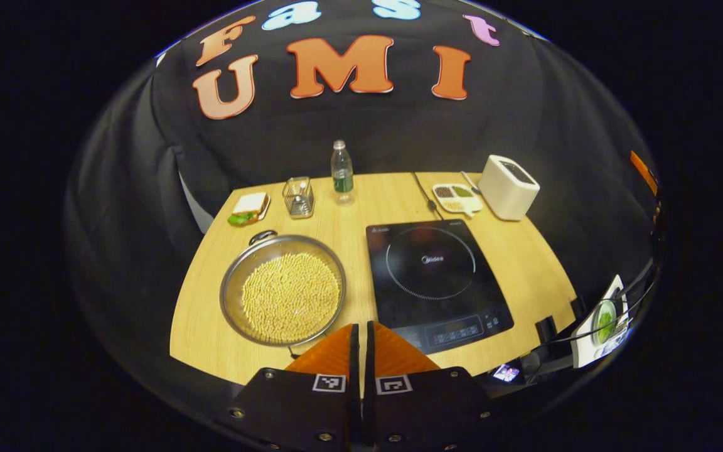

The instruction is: First push the handle of the pot to place it horizontally, then grasp the pot with both hands and set it on the induction cooktop.

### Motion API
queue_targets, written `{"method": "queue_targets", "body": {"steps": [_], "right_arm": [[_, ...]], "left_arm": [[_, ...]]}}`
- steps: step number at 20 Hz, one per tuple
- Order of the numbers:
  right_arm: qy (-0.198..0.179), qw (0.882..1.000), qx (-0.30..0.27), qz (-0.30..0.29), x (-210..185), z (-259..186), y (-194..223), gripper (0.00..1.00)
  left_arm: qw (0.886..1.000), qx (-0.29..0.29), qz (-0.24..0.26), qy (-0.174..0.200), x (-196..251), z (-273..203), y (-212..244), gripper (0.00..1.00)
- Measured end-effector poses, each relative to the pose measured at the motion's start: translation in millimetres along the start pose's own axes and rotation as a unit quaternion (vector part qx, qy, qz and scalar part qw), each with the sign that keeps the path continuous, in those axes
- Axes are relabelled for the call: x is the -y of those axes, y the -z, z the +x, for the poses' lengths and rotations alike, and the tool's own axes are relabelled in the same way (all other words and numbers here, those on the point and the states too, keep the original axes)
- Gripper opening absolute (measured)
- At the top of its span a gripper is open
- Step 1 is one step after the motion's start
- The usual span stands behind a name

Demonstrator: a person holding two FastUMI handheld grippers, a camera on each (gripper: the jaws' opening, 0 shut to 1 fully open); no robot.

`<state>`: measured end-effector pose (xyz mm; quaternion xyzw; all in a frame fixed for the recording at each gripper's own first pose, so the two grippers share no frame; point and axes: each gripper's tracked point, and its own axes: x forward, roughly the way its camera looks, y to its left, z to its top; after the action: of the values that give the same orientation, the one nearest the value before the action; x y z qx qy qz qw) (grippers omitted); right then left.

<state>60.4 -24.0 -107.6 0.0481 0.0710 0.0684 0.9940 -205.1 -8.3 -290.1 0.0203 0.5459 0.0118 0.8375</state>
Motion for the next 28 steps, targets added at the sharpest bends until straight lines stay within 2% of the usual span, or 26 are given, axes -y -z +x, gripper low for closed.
{"method": "queue_targets", "body": {"steps": [4, 8, 14, 19, 28], "right_arm": [[0.008, 1.0, -0.005, -0.008, -1.3, 1.2, -0.6, 0.94], [0.028, 0.999, -0.007, -0.016, -11.6, -3.7, -12.2, 0.94], [0.064, 0.997, -0.007, -0.033, -30.8, -22.5, -28.0, 0.94], [0.099, 0.995, -0.006, -0.027, -37.1, -49.3, -45.3, 0.94], [0.181, 0.982, -0.023, -0.048, -12.6, -116.2, -53.5, 0.96]], "left_arm": [[0.997, -0.073, 0.008, -0.006, -33.3, 16.3, 48.3, 0.03], [0.99, -0.143, 0.02, -0.002, -67.4, 35.4, 93.7, 0.04], [0.972, -0.217, 0.086, 0.024, -106.9, 60.1, 136.5, 0.03], [0.957, -0.248, 0.144, 0.054, -118.3, 74.9, 148.2, 0.04], [0.936, -0.262, 0.21, 0.106, -106.0, 105.9, 138.5, 0.03]]}}
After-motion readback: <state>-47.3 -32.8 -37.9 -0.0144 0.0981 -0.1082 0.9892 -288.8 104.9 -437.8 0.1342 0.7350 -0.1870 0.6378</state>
